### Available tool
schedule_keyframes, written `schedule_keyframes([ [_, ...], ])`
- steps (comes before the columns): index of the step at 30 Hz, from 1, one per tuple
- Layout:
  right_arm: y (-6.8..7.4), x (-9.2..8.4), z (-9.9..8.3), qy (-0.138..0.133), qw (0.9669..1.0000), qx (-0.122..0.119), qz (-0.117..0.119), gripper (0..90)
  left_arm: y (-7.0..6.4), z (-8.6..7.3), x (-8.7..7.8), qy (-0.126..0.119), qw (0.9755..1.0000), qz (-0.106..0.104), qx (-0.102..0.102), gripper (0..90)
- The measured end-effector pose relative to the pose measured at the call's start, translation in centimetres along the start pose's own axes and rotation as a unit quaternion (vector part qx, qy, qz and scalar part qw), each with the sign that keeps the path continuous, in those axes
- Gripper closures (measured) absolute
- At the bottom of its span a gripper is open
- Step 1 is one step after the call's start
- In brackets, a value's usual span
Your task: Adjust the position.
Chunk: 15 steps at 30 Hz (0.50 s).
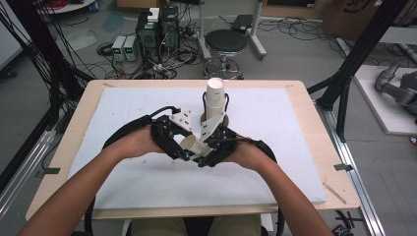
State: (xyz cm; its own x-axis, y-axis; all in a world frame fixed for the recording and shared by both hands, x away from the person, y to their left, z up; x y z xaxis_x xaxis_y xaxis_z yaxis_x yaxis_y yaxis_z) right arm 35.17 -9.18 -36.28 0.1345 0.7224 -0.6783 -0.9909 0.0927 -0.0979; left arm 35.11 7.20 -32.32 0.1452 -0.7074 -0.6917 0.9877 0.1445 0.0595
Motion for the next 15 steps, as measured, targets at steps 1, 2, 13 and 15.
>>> schedule_keyframes([
  [1,0.0,0.0,0.0,-0.001,1.0000,0.001,0.000,35.8,0.0,-0.1,0.0,-0.004,1.0000,0.001,-0.003,31.6],
  [2,0.0,0.0,-0.1,-0.001,1.0000,0.003,0.000,35.8,0.0,-0.1,0.0,-0.007,1.0000,0.000,-0.004,31.1],
  [13,-0.6,-0.7,-0.7,-0.003,0.9998,0.017,0.003,35.7,0.7,-1.2,-1.7,-0.104,0.9942,0.010,-0.026,18.3],
  [15,-0.8,-1.1,-0.8,-0.007,0.9997,0.023,-0.001,35.7,0.8,-1.7,-2.3,-0.124,0.9915,0.013,-0.039,18.3],
])
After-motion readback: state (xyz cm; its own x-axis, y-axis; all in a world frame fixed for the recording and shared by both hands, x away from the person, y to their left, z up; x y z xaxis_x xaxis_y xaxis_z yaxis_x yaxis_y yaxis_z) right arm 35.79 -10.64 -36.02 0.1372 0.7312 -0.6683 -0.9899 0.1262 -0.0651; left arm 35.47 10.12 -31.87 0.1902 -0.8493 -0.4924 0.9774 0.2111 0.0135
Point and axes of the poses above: each handheld gripper's, and its own axes: x roughly forward along the jaws, z roughly out of its top, y roughly to its left, the point moved 2 cm from there along x, roughly forward along the jaws, and after that the axes turned 9 degrees about -y, right-handed, at the moved point
